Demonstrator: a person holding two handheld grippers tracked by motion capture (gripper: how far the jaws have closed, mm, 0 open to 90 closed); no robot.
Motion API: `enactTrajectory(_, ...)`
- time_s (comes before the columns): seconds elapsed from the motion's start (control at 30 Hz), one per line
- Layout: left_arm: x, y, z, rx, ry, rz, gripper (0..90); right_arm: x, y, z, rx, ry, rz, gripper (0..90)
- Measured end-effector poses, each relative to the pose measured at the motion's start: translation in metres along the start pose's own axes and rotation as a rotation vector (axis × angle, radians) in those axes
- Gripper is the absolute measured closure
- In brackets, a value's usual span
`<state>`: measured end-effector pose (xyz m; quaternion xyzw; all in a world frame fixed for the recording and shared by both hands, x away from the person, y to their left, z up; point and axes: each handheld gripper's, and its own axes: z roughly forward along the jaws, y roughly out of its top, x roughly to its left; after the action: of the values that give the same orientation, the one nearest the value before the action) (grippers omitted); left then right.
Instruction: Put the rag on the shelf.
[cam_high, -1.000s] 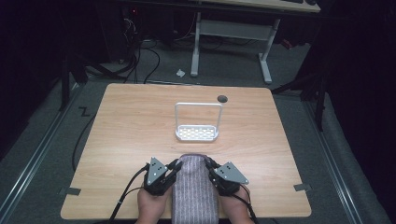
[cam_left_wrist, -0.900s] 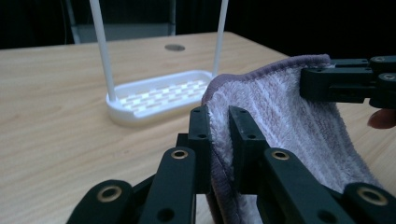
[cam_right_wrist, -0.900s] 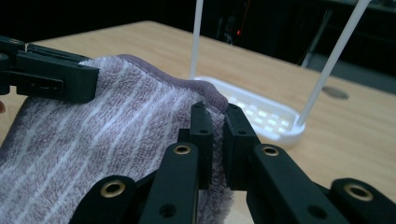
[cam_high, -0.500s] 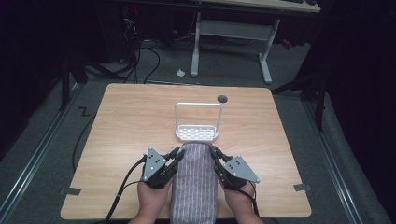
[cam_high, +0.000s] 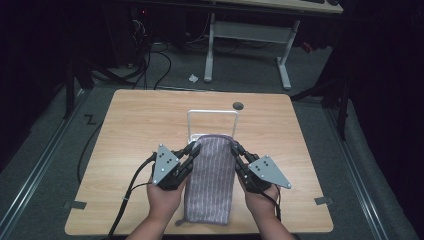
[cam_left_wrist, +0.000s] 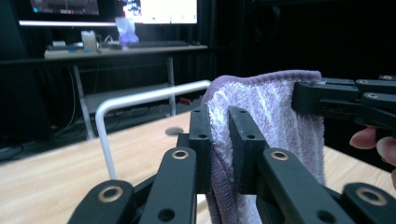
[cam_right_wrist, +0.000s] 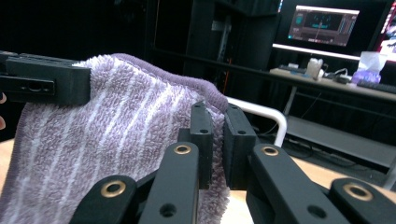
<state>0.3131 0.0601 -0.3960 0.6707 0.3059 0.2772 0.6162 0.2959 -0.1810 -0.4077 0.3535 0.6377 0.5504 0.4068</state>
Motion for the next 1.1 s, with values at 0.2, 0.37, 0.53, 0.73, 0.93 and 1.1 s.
enactTrajectory(0.2,0.003,0.015,0.003,-0.016,-0.007,0.017,80.6,-0.003,0.014,0.001,-0.028,-0.004,-0.013,84.5)
enactTrajectory(0.37,0.007,0.031,0.006,-0.039,-0.010,0.039,80.7,-0.008,0.031,0.002,-0.048,-0.008,-0.025,84.6)
enactTrajectory(0.53,0.009,0.045,0.011,-0.052,-0.012,0.061,80.7,-0.015,0.045,0.003,-0.070,-0.009,-0.021,84.8)
enactTrajectory(0.73,0.014,0.056,0.019,-0.052,-0.013,0.081,80.7,-0.024,0.061,0.005,-0.085,-0.019,-0.018,84.8)
enactTrajectory(0.93,0.025,0.060,0.033,-0.016,-0.067,0.011,80.7,-0.033,0.067,0.013,-0.071,-0.022,-0.018,85.3)
enactTrajectory(1.1,0.036,0.063,0.048,0.017,-0.087,-0.005,80.7,-0.043,0.072,0.024,-0.045,-0.023,-0.006,85.4)
